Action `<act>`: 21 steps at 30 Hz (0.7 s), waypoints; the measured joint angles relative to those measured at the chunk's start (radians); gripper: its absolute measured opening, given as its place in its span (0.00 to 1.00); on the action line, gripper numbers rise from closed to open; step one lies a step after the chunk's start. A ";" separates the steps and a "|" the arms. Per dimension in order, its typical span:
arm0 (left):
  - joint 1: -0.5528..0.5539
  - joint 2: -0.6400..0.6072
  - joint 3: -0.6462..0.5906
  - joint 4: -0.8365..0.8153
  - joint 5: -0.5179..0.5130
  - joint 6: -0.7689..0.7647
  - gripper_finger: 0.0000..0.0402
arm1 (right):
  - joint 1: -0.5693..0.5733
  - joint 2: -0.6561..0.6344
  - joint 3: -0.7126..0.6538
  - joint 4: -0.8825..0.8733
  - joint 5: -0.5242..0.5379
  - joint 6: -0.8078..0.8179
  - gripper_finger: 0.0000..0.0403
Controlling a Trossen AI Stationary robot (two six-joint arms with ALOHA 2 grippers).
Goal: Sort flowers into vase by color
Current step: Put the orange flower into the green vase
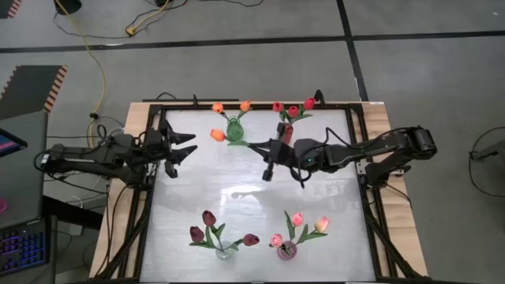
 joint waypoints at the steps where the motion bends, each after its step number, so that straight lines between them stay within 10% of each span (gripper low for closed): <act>1: 0.000 0.004 0.000 0.003 0.000 0.000 0.42 | 0.000 0.000 0.000 0.027 0.000 -0.008 0.09; 21: 0.000 0.406 0.000 0.529 0.006 0.101 0.42 | -0.012 0.002 0.000 0.140 -0.010 -0.013 0.09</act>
